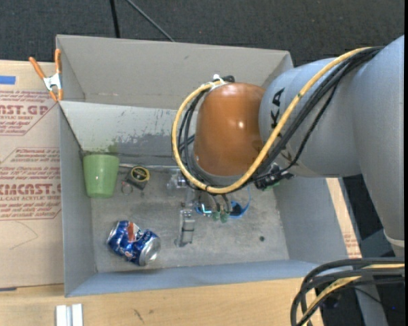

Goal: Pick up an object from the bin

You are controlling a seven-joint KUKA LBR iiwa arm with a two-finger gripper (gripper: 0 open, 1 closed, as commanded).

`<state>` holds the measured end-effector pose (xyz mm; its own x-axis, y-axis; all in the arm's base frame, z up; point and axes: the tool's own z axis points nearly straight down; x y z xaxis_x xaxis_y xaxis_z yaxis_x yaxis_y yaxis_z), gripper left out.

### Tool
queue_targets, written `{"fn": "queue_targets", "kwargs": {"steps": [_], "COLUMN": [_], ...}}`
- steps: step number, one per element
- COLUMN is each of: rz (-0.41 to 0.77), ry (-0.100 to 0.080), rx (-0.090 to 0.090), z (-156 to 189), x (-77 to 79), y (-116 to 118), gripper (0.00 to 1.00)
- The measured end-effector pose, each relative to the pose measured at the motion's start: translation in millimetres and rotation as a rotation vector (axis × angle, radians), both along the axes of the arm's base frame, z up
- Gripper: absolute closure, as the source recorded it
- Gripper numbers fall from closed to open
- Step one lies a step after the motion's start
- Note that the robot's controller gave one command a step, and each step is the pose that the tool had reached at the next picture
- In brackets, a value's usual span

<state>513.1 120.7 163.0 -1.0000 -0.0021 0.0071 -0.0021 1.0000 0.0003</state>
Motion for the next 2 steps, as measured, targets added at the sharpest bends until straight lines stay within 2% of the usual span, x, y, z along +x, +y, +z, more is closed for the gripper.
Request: {"fn": "queue_targets", "kwargs": {"steps": [1,2], "rz": [0.344,0.354], "ry": [-0.003,-0.021], "rx": [0.002,0.005], "z": [-72.5,-91.9], "x": [-15.3,-25.2], "y": [46.0,96.0], "gripper": [0.0,0.0]}}
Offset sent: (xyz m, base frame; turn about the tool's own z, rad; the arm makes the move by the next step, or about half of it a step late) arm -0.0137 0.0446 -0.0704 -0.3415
